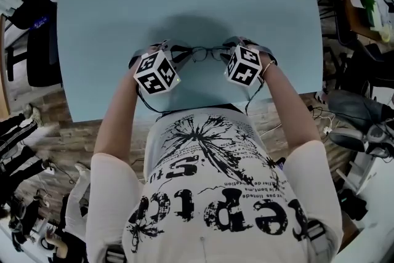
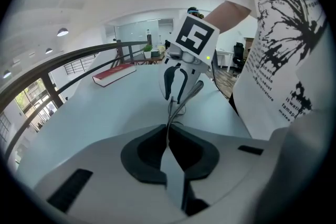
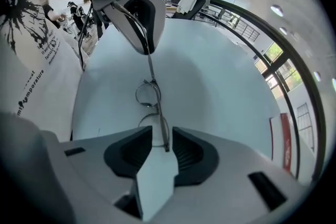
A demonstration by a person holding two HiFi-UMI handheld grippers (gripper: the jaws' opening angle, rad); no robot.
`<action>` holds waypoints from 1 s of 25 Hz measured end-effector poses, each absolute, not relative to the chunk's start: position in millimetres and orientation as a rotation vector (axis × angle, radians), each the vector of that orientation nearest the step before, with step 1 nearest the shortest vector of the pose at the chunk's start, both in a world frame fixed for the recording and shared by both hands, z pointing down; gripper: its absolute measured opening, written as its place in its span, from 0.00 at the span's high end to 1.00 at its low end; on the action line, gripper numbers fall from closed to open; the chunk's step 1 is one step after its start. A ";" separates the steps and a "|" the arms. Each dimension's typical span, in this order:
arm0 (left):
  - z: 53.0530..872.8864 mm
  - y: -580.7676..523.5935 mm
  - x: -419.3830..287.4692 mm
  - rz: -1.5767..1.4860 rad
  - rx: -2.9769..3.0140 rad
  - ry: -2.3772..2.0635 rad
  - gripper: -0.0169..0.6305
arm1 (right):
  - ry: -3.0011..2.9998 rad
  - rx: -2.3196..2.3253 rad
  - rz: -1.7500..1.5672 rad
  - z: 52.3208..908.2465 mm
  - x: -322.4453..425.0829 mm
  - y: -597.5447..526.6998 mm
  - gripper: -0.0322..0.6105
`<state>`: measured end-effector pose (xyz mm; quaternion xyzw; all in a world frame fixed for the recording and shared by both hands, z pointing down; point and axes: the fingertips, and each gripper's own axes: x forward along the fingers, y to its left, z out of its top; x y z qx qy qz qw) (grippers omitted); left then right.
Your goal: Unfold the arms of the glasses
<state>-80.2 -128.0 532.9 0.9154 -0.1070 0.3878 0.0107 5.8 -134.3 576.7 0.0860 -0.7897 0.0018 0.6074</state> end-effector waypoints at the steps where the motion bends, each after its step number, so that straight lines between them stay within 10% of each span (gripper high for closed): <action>1: 533.0 -128.3 -80.1 1.202 2.858 -0.339 0.93 | -1.834 0.185 -0.012 574.5 -2.0 -133.5 0.75; 25: 536.7 -131.0 -86.2 1.265 2.806 -0.324 0.93 | -1.839 -0.030 -0.175 572.8 -62.5 -132.5 0.91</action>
